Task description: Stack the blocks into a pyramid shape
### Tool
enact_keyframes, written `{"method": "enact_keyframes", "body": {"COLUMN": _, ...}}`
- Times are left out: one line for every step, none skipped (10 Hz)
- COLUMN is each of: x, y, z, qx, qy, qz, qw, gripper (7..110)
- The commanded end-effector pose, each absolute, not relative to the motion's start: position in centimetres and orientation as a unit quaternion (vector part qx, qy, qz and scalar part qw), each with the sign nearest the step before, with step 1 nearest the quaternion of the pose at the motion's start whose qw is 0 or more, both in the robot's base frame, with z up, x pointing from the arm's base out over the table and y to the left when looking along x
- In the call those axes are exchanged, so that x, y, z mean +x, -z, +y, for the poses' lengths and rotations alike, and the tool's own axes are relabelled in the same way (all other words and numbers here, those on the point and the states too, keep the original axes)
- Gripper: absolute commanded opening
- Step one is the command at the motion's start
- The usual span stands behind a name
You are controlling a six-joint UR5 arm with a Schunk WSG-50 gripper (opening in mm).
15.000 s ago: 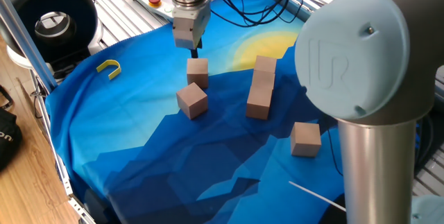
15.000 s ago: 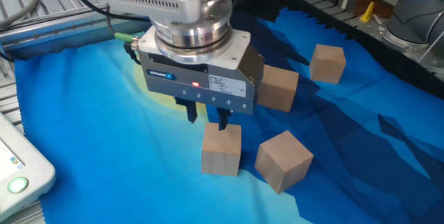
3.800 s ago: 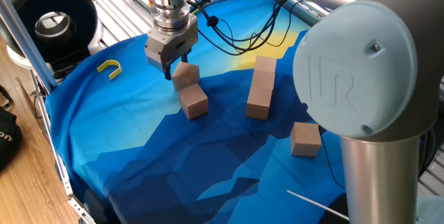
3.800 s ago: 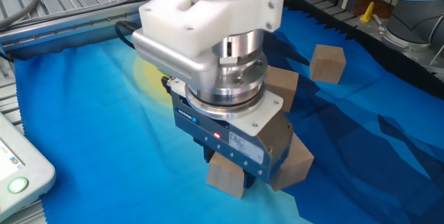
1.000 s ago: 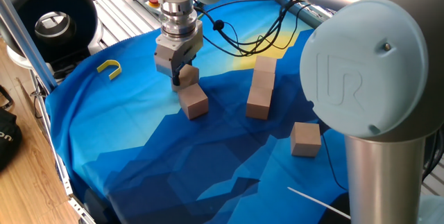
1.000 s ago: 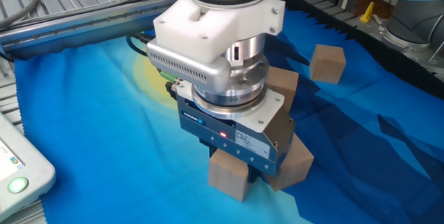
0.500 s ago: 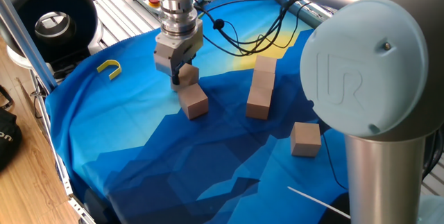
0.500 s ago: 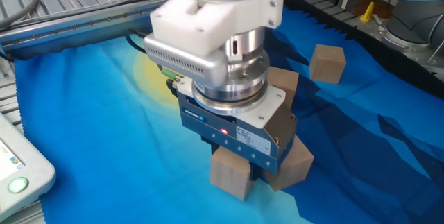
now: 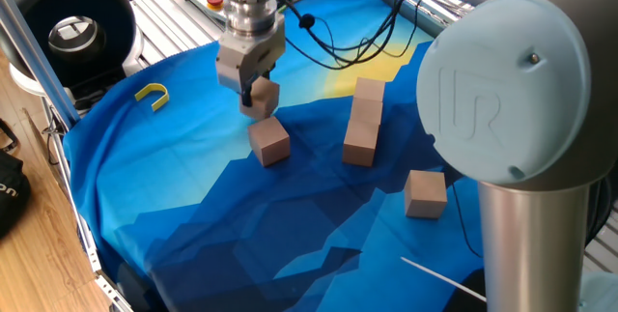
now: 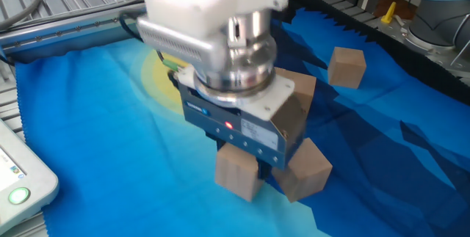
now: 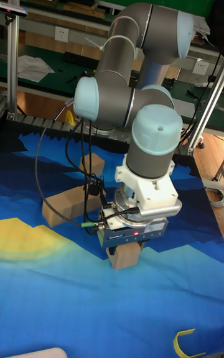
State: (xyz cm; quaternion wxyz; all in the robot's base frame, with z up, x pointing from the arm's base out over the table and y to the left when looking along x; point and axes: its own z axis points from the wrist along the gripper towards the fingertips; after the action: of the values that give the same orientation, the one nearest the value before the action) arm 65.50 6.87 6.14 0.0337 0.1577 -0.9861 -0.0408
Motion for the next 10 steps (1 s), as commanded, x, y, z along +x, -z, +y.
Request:
{"method": "enact_keyframes", "body": {"x": 66.6, "y": -9.3, "z": 4.5, "qx": 0.148, "qy": 0.038, "qz": -0.988, "qw": 0.024, "gripper": 7}}
{"method": "enact_keyframes", "body": {"x": 66.7, "y": -10.3, "z": 3.4, "qx": 0.152, "qy": 0.034, "qz": -0.987, "qw": 0.026, "gripper": 7}}
{"method": "enact_keyframes", "body": {"x": 66.8, "y": -11.3, "z": 2.3, "qx": 0.157, "qy": 0.031, "qz": -0.987, "qw": 0.028, "gripper": 7}}
{"method": "enact_keyframes", "body": {"x": 66.6, "y": -12.2, "z": 1.1, "qx": 0.163, "qy": 0.031, "qz": -0.986, "qw": 0.031, "gripper": 7}}
{"method": "enact_keyframes", "body": {"x": 65.9, "y": -13.0, "z": -0.1, "qx": 0.165, "qy": 0.030, "qz": -0.985, "qw": 0.043, "gripper": 7}}
{"method": "enact_keyframes", "body": {"x": 65.2, "y": -13.4, "z": -0.6, "qx": 0.167, "qy": 0.033, "qz": -0.984, "qw": 0.050, "gripper": 7}}
{"method": "enact_keyframes", "body": {"x": 64.1, "y": -13.7, "z": -1.3, "qx": 0.178, "qy": 0.033, "qz": -0.981, "qw": 0.064, "gripper": 7}}
{"method": "enact_keyframes", "body": {"x": 62.8, "y": -13.8, "z": -1.9, "qx": 0.187, "qy": 0.034, "qz": -0.979, "qw": 0.077, "gripper": 7}}
{"method": "enact_keyframes", "body": {"x": 62.0, "y": -13.4, "z": -2.6, "qx": 0.192, "qy": 0.034, "qz": -0.978, "qw": 0.080, "gripper": 7}}
{"method": "enact_keyframes", "body": {"x": 61.8, "y": -13.3, "z": -2.5, "qx": 0.189, "qy": 0.040, "qz": -0.978, "qw": 0.078, "gripper": 7}}
